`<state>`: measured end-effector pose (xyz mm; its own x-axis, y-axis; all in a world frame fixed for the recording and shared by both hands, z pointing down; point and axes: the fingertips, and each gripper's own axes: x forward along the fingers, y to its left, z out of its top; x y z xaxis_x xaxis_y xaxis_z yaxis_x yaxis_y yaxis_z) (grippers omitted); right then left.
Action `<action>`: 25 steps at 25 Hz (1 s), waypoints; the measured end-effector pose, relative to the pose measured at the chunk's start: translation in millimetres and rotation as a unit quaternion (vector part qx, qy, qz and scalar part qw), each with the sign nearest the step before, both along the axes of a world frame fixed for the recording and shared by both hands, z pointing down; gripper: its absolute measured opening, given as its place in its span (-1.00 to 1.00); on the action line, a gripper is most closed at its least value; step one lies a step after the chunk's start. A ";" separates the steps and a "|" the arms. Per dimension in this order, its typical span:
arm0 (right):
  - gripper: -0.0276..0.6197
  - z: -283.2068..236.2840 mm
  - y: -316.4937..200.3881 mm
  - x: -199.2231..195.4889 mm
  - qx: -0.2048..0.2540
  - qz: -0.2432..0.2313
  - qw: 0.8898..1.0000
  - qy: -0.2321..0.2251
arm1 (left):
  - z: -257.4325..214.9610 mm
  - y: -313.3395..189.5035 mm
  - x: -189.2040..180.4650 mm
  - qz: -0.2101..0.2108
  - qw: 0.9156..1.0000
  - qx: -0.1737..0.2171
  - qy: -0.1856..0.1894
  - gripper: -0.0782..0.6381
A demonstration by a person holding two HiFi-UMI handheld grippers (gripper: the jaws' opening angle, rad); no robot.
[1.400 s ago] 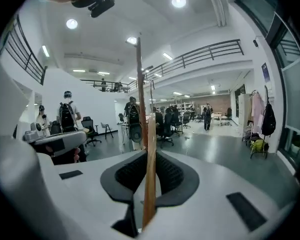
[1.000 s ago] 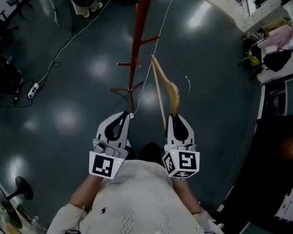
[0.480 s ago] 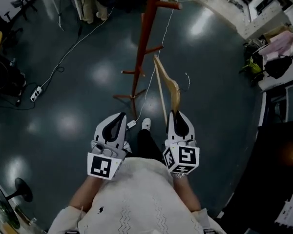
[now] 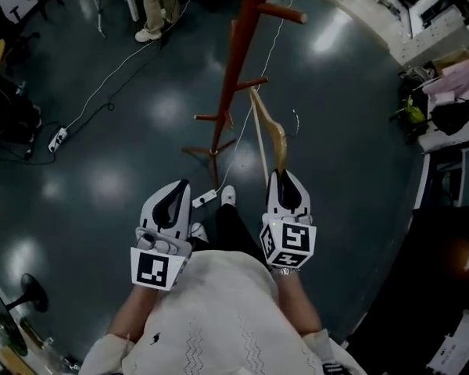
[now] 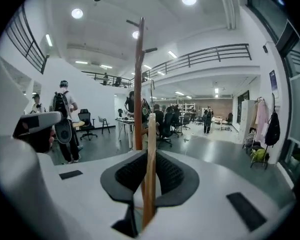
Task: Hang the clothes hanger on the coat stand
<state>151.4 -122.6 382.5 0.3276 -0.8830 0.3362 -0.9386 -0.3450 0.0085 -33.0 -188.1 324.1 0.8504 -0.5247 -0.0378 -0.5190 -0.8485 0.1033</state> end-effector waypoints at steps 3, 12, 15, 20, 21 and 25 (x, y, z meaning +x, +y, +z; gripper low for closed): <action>-0.71 7.5 -15.0 9.1 -0.006 -0.010 1.000 0.009 | -0.5 -5.0 9.7 -0.001 1.000 -0.006 0.007 -0.75; -0.71 29.4 -67.6 40.0 -0.021 -0.037 0.999 0.015 | 5.4 -28.0 45.2 -0.007 1.000 -0.013 -0.013 -0.75; -0.71 40.4 -83.2 45.4 -0.021 -0.043 0.999 0.006 | 12.8 -32.6 50.6 -0.013 1.000 -0.018 -0.021 -0.75; -0.71 52.9 -105.9 61.0 -0.017 -0.052 0.998 -0.013 | 18.9 -32.9 66.6 -0.019 0.999 -0.025 -0.035 -0.75; -0.71 55.9 -110.2 61.1 -0.018 -0.056 0.998 -0.015 | 19.9 -33.0 67.6 -0.020 0.999 -0.028 -0.037 -0.75; -0.71 75.7 -126.4 51.2 -0.027 -0.064 0.997 -0.018 | 29.0 -37.2 60.1 -0.024 0.998 -0.033 -0.045 -0.75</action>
